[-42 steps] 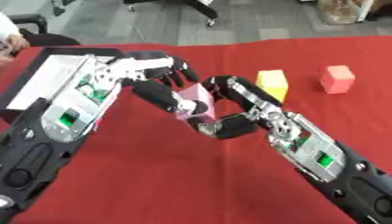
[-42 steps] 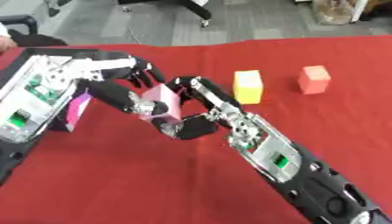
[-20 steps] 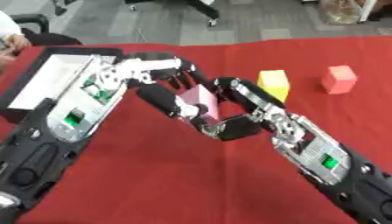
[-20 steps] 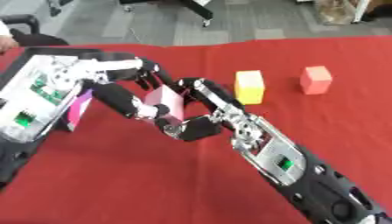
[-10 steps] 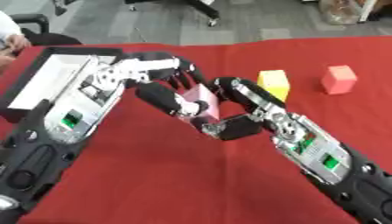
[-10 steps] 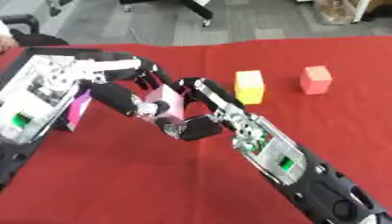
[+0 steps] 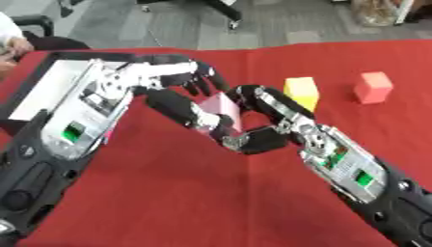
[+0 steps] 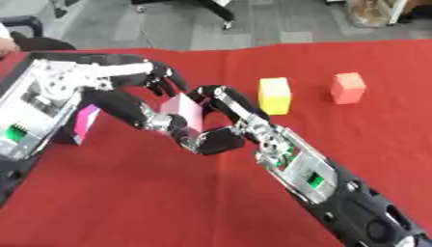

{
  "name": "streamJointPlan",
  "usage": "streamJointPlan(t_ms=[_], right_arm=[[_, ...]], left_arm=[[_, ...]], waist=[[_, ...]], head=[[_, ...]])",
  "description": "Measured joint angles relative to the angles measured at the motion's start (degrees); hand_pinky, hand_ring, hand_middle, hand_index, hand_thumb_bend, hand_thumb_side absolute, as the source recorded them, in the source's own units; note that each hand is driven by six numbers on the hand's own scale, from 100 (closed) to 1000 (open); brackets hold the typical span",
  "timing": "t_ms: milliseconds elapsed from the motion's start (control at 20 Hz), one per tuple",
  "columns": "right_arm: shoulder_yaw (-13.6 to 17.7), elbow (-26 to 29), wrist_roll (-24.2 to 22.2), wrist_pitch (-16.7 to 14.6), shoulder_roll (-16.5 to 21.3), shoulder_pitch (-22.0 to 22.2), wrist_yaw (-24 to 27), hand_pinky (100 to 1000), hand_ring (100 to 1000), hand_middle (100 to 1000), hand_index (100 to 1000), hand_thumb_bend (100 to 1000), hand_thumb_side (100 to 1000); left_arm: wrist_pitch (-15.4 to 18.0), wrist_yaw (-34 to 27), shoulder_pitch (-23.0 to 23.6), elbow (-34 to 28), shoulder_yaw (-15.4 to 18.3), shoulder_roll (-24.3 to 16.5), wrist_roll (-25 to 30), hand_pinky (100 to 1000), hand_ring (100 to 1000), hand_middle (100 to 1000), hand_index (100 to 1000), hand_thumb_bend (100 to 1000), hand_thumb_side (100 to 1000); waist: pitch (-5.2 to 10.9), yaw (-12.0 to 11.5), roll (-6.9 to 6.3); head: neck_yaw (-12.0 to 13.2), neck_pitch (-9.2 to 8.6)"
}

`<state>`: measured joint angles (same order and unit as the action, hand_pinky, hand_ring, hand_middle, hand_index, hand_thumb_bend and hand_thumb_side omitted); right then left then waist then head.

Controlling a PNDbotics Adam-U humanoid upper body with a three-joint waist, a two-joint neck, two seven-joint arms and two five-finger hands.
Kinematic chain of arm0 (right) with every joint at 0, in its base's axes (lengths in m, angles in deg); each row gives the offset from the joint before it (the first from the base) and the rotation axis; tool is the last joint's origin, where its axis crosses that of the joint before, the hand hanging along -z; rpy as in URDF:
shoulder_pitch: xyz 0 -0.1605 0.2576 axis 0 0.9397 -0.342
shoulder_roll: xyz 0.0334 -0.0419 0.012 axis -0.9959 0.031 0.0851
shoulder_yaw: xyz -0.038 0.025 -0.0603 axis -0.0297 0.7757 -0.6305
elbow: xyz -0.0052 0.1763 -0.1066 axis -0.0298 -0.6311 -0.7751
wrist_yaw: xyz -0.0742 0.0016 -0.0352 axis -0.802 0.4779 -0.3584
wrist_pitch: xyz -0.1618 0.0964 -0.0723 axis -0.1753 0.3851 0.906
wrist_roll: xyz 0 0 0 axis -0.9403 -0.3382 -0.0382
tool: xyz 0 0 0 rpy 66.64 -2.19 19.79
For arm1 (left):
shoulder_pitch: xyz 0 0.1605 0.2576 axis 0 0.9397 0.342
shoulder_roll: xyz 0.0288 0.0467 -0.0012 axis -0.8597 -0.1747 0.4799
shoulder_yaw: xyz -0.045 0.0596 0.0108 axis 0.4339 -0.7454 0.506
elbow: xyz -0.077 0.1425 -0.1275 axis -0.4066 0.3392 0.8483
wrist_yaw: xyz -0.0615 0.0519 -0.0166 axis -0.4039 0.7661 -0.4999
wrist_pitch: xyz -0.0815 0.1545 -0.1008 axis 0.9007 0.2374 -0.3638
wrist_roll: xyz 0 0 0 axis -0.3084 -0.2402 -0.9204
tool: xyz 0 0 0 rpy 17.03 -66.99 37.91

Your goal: Pick up the objects with one hand, pass them to the other hand, and then place them into the box on the other side of the table.

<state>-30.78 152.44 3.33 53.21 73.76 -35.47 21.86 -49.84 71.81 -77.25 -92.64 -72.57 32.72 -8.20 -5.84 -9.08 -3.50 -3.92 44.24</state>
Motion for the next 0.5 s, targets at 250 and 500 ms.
streamJointPlan(t_ms=[250, 500], right_arm=[[0.01, 0.00, -0.03, 0.08, 0.00, 0.00, 0.39, 770, 519, 488, 573, 163, 100], [0.04, 0.04, -0.02, 0.28, 0.00, 0.00, 0.85, 772, 518, 489, 573, 160, 100]], left_arm=[[0.42, 0.18, 0.17, -0.01, 0.10, 0.00, 0.42, 875, 833, 833, 838, 410, 378], [0.75, 1.03, 0.19, 0.05, 0.10, 0.00, 0.75, 874, 833, 832, 835, 371, 340]], waist=[[0.00, 0.00, 0.00], [0.00, 0.05, 0.00]], head=[[-0.08, 0.00], [-0.08, 0.00]])
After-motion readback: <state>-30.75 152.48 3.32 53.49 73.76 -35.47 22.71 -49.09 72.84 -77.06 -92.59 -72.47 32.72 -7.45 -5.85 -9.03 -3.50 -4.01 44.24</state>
